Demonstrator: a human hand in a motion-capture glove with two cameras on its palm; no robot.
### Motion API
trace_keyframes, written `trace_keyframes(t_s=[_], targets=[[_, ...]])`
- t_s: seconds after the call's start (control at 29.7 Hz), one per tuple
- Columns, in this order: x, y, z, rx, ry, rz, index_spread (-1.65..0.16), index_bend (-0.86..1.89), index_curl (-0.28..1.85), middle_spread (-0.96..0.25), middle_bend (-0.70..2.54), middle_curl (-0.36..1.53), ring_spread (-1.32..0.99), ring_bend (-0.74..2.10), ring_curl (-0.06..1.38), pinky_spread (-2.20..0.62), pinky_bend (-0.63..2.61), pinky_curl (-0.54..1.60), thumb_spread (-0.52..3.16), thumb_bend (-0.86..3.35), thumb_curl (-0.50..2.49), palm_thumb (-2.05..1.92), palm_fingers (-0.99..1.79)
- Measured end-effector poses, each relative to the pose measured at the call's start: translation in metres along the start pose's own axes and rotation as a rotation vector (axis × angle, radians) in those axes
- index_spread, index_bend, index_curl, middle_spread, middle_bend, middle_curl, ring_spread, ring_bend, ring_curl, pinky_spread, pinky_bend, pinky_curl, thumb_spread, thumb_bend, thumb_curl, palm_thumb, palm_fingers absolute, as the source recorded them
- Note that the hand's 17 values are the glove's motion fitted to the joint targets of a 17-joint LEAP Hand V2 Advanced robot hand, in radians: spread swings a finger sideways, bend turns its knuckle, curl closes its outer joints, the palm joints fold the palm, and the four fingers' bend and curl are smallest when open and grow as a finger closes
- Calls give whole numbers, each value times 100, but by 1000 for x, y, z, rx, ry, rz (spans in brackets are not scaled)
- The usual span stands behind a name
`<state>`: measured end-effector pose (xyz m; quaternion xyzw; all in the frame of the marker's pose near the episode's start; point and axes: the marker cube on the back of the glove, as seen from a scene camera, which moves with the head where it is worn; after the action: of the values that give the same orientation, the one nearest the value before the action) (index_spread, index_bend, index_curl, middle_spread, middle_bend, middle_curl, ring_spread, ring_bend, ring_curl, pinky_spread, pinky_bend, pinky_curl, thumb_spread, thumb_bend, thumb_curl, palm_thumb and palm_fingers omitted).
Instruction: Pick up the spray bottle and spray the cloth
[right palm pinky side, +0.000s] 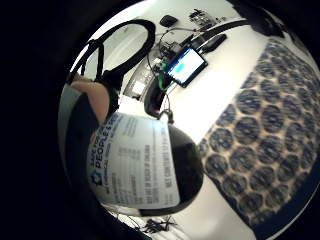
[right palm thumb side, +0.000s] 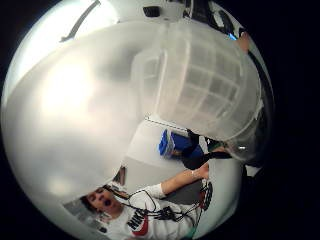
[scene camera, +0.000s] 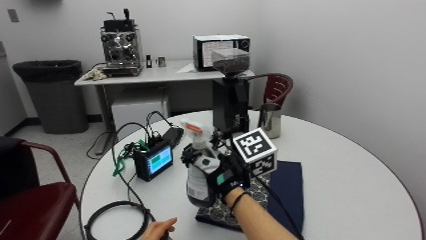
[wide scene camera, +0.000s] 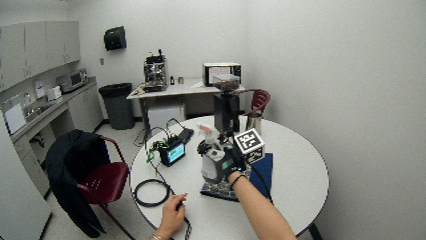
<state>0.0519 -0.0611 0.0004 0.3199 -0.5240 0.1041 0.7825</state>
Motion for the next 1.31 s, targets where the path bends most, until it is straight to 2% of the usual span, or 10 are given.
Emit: trace_keyframes(t_s=[0.27, 0.64, 0.81, 0.87, 1.01, 1.31], targets=[[33, 6, 39, 13, -65, -3, -24, 15, 39, -9, 38, 43, -10, 48, 38, 1, 21, 34, 105, -2, 48, 86, 113], [59, 20, 51, 5, -76, 13, -24, 15, 38, -10, 36, 43, -11, 47, 39, 0, 19, 35, 104, -2, 46, 88, 114], [69, 32, 50, -47, -71, 46, -25, 15, 38, -10, 37, 44, -12, 45, 39, 0, 18, 34, 104, -2, 45, 89, 112], [71, 39, 44, -65, -67, 56, -27, 10, 36, -10, 33, 42, -11, 40, 38, 3, 19, 35, 103, -3, 44, 86, 94], [65, 54, 15, -46, -79, 53, -30, 2, 32, -10, 34, 43, -10, 38, 39, 7, 25, 38, 102, -4, 42, 83, 78], [63, 113, -88, -63, 114, 65, -33, 9, 25, -9, 34, 42, -8, 39, 37, 11, 27, 37, 103, -3, 40, 79, 79]])
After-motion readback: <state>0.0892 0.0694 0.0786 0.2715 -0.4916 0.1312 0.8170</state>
